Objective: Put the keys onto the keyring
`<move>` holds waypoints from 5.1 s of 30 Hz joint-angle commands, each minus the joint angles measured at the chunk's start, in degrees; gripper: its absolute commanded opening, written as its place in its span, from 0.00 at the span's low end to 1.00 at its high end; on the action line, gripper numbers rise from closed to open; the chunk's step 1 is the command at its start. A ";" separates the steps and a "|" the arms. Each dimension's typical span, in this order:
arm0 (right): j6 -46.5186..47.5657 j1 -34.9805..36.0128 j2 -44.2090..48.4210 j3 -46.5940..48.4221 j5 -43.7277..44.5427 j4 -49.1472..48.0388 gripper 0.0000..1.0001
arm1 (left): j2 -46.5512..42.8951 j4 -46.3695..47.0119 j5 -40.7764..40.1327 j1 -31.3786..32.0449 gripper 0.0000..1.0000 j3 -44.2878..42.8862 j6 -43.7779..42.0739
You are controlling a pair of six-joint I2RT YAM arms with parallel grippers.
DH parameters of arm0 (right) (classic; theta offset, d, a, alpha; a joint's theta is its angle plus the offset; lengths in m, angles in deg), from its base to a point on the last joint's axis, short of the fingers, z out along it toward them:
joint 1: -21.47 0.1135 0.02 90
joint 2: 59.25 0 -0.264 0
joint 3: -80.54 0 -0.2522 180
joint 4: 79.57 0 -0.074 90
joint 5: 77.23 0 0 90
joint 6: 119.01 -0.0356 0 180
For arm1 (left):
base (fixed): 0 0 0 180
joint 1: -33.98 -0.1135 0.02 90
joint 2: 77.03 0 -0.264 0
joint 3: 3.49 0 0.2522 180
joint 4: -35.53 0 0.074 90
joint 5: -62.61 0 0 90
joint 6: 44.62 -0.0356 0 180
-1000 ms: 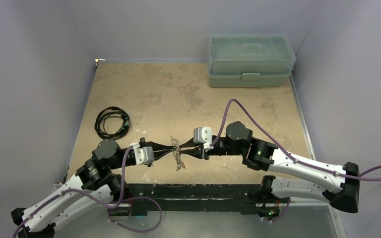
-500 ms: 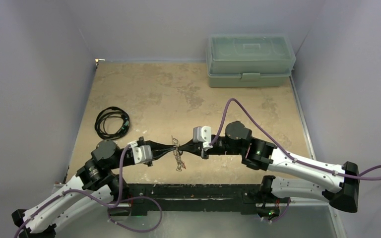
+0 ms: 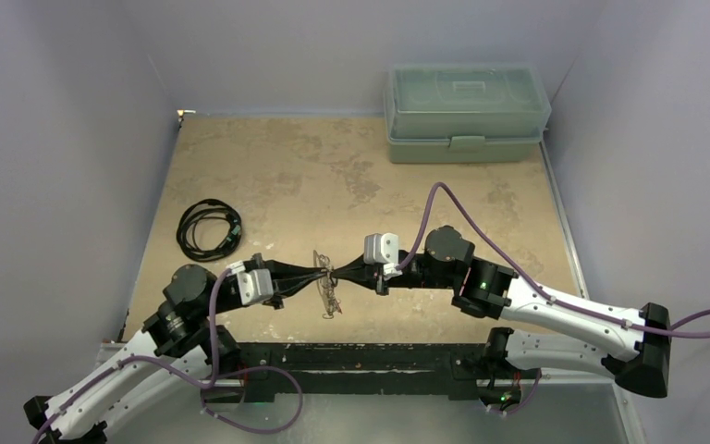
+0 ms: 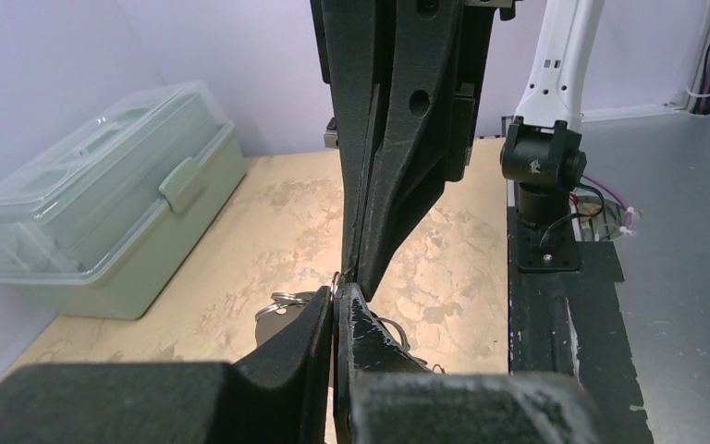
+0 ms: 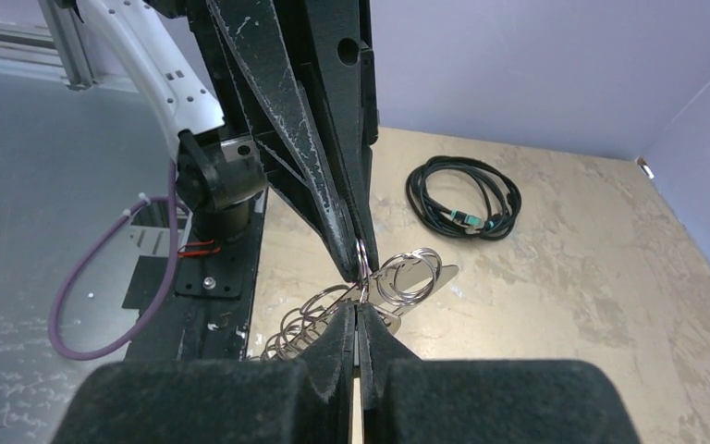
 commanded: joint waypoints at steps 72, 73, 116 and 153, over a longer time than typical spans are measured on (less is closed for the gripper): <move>-1.08 0.22 -0.23 0.13 -5.54 -8.70 0.00 | 0.42 9.27 9.01 -3.33 0.00 1.24 3.68; -0.75 0.23 -0.17 0.39 -5.56 -8.12 0.00 | 0.68 8.55 9.00 -3.28 0.00 0.98 3.25; 4.71 0.38 -8.75 29.16 10.79 46.28 0.00 | 11.30 -15.32 7.68 -3.29 0.29 -12.63 -9.47; 5.04 3.47 -10.80 30.05 8.96 45.60 0.00 | 18.60 -2.68 19.23 -3.19 0.09 -7.28 -1.80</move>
